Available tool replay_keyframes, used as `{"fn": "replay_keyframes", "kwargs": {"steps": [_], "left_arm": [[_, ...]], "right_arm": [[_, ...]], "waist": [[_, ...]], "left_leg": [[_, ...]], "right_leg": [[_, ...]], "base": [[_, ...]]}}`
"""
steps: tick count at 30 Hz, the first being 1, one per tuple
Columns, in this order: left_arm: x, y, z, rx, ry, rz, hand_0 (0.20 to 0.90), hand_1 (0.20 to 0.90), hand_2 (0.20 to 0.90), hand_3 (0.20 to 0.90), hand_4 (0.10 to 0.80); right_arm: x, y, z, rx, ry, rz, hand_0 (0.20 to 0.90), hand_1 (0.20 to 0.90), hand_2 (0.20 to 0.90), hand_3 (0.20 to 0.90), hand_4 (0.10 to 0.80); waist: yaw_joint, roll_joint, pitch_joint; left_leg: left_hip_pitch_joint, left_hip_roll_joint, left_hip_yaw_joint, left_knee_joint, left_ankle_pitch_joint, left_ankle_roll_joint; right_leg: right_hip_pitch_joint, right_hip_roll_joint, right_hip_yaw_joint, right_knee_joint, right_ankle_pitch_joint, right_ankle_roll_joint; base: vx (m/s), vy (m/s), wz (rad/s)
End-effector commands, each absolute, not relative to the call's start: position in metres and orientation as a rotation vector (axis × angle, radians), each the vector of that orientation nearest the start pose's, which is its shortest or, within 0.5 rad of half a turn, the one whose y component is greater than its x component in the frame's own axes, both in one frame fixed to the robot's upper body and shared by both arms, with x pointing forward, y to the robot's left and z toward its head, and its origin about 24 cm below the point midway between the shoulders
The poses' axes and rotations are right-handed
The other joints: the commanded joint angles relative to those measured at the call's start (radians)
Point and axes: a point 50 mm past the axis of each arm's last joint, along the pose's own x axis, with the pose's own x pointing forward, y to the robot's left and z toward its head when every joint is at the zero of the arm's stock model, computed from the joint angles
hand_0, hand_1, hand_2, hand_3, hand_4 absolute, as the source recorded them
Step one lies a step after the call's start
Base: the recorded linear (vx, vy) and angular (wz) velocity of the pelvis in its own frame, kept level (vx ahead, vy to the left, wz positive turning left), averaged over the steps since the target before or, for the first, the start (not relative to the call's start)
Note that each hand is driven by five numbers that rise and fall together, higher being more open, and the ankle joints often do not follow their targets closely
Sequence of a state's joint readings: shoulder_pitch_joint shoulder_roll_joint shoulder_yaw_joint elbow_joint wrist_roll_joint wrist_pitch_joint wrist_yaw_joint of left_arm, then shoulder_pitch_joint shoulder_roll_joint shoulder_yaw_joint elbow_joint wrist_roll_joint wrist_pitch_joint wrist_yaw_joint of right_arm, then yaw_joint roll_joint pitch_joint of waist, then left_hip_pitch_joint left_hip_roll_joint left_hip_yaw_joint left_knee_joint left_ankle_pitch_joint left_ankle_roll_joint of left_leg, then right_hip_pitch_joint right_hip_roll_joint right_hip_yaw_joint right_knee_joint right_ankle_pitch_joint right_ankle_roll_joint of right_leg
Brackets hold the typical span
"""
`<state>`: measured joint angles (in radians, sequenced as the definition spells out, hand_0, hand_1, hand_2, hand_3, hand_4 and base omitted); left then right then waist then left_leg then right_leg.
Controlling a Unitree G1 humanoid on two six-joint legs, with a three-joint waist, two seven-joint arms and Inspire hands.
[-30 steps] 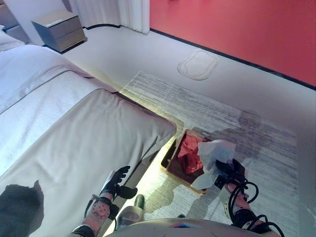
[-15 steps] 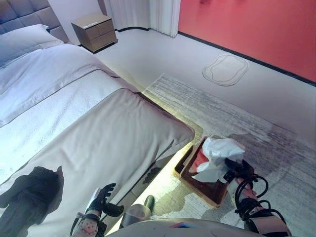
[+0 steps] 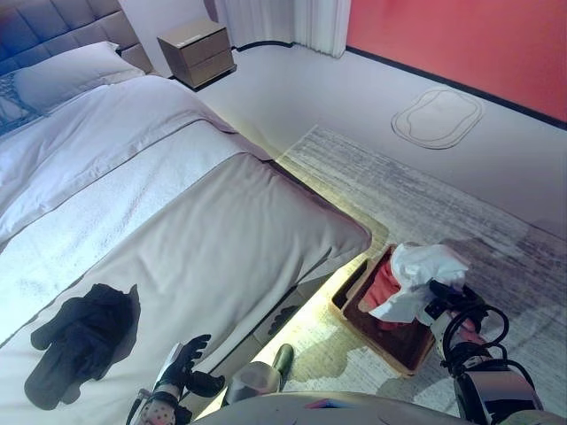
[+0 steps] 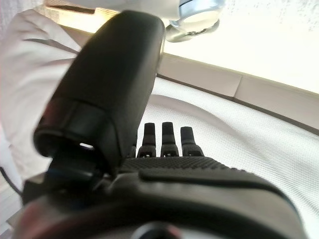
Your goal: Pick up the clothes from the bed and place them into the basket
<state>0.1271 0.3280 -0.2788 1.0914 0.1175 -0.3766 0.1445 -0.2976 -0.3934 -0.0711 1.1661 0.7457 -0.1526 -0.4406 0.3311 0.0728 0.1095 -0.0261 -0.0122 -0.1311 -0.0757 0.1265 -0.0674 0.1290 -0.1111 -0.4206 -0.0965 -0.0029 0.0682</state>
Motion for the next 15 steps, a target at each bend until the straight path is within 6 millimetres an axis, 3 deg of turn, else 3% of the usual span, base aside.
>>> {"fn": "replay_keyframes", "kwargs": {"steps": [1, 15], "left_arm": [[0.1119, 0.2443, -0.1317, 0.575, 0.750, -0.128, 0.900, 0.900, 0.900, 0.900, 0.800], [0.1104, 0.2426, -0.1340, 0.553, 0.771, -0.134, 0.900, 0.900, 0.900, 0.900, 0.800]], "right_arm": [[0.2425, -0.3520, -0.0236, 0.189, 0.386, -1.009, 0.900, 0.900, 0.900, 0.900, 0.800], [0.2423, -0.3459, -0.0294, 0.182, 0.415, -0.990, 0.900, 0.900, 0.900, 0.900, 0.800]], "waist": [[0.027, -0.026, 0.000], [0.028, -0.025, 0.001]], "left_leg": [[-0.080, -0.011, 0.045, 0.039, -0.034, -0.015], [-0.075, -0.008, 0.040, 0.047, -0.037, -0.020]], "right_leg": [[0.036, -0.021, -0.050, 0.072, -0.048, 0.002], [0.045, -0.020, -0.057, 0.080, -0.058, -0.004]], "base": [[0.000, 0.000, 0.00], [0.000, 0.000, 0.00]]}}
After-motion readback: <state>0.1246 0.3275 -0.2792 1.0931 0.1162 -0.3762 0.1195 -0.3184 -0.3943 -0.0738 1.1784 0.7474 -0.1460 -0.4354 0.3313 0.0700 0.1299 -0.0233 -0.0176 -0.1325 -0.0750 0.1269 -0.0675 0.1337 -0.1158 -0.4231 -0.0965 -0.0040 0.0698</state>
